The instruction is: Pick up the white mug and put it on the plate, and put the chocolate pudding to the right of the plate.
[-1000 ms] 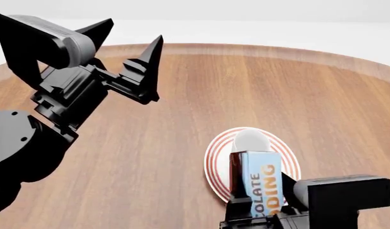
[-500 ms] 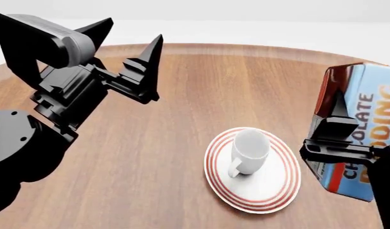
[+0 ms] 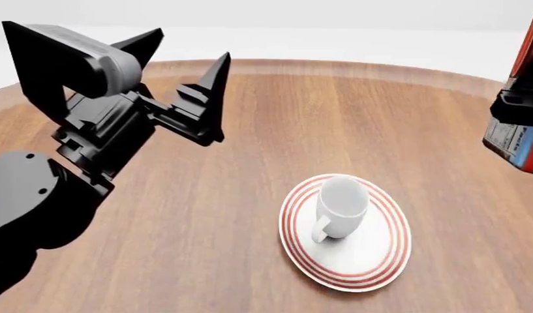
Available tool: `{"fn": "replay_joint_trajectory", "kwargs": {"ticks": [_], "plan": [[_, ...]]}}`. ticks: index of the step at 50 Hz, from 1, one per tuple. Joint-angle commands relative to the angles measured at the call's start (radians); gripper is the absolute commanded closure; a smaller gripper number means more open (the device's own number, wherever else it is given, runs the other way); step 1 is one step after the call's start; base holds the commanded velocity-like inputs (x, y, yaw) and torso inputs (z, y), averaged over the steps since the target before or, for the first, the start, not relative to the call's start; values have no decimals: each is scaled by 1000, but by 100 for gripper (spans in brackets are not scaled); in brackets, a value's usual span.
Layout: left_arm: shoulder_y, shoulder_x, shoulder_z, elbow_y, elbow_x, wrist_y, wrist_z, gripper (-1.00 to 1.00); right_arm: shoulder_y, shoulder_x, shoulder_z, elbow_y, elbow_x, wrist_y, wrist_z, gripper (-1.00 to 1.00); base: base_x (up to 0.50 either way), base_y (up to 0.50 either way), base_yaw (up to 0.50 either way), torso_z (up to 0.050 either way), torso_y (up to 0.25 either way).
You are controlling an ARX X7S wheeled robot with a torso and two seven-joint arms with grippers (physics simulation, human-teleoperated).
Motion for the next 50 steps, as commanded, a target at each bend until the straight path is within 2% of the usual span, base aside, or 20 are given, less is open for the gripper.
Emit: {"fn": "replay_joint_trajectory", "kwargs": {"ticks": [1,14,23,35,42,50], "plan": [[3,30,-18,-1,13,2,23,-100,11,-75,97,249,86,97,-245,100,0,0,0,0,0],[1,39,-16,-4,15,-5,26,-100,-21,-210,100,581,104,210,-441,100,0,0,0,0,0],[3,44,-16,-6,17,-6,30,-100,-54,-306,105,782,178,274,-626,100,0,0,0,0,0],[0,50,-14,-5,22,-13,31,-100,-112,-410,62,988,154,349,-902,100,0,0,0,0,0],[1,55,-13,-5,25,-16,30,-100,-140,-447,26,1082,102,373,-967,100,0,0,0,0,0],[-3,59,-12,-2,25,-23,31,-100,-209,-514,48,1266,186,396,-963,100,0,0,0,0,0]]}}
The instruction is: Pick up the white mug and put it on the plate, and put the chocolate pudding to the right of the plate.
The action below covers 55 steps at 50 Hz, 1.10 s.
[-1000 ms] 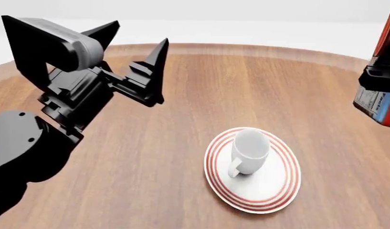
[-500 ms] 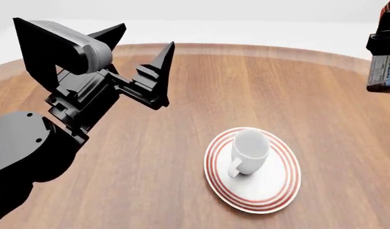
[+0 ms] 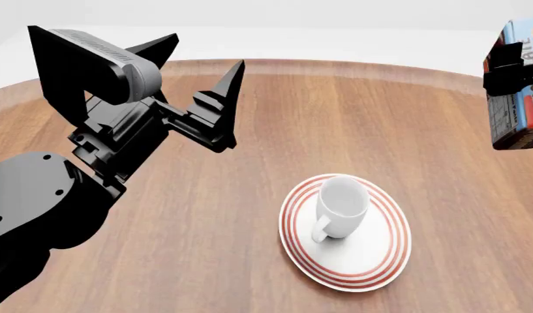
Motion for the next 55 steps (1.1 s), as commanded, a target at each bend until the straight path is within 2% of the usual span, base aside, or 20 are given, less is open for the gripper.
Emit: {"fn": "replay_joint_trajectory", "kwargs": {"ticks": [1,6,21,30,42,55], "plan": [[0,23,-21,2,9,2,23,-100,-73,-103,21,212,4,44,-102,100,0,0,0,0,0],[0,23,-22,5,9,1,22,-100,-113,-131,23,268,10,32,-105,100,0,0,0,0,0],[6,29,-22,0,12,1,26,-100,-244,-158,104,372,211,66,-174,100,0,0,0,0,1],[11,30,-22,-1,16,2,27,-100,-295,-153,73,348,166,50,-188,100,0,0,0,0,0],[15,33,-21,-2,22,1,27,-100,-389,-195,81,465,215,63,-233,100,0,0,0,0,0],[16,36,-22,0,23,-2,27,-100,-403,-176,41,412,156,65,-213,100,0,0,0,0,0]]}}
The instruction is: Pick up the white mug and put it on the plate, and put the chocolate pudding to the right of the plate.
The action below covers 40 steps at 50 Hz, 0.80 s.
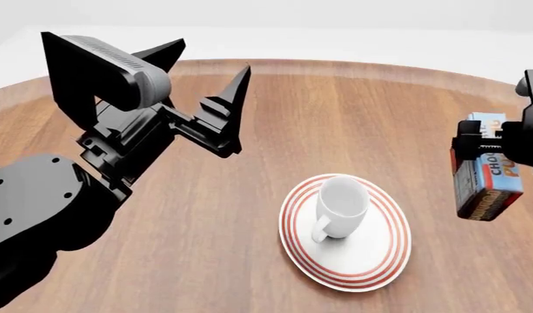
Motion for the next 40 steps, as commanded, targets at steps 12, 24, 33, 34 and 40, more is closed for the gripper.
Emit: {"fn": "replay_joint_trajectory", "kwargs": {"ticks": [12,24,33,34,40], "plan": [[6,19,-25,2,10,5,23,-100,-69,-15,-5,-17,-75,-10,-29,100,0,0,0,0,0],[9,21,-25,3,13,4,22,-100,-110,-3,-4,3,-72,-26,-33,100,0,0,0,0,0],[10,28,-23,0,18,2,23,-100,-149,7,0,29,-68,-46,-40,100,0,0,0,0,0],[11,29,-23,0,19,1,23,-100,-151,8,0,28,-68,-47,-38,100,0,0,0,0,10],[10,30,-23,1,19,-1,22,-100,-180,-3,1,63,-67,-58,-49,100,0,0,0,0,0]]}}
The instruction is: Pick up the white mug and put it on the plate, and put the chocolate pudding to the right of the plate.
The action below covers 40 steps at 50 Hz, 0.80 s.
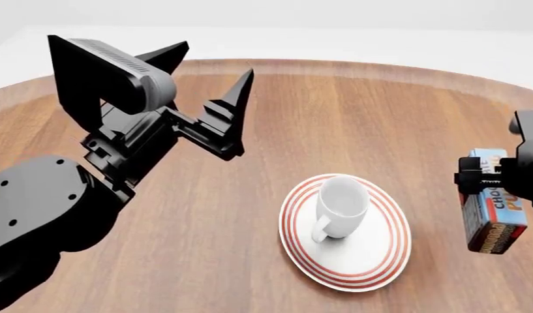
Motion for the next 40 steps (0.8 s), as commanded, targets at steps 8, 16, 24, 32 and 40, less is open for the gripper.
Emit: {"fn": "replay_joint_trajectory", "kwargs": {"ticks": [8,16,24,32,40], "plan": [[7,25,-21,-1,15,6,22,-100,-83,-34,35,66,-25,-40,-58,100,0,0,0,0,0],[9,27,-20,1,17,3,21,-100,-113,-38,43,82,-20,-59,-66,100,0,0,0,0,0],[9,31,-19,-1,18,0,20,-100,-145,-45,51,120,-12,-76,-84,100,0,0,0,0,0],[11,35,-18,-4,21,-2,23,-100,-169,-42,56,124,-7,-86,-75,100,0,0,0,0,0],[12,35,-18,-5,22,-4,23,-100,-183,-42,61,122,-4,-93,-75,100,0,0,0,0,0]]}}
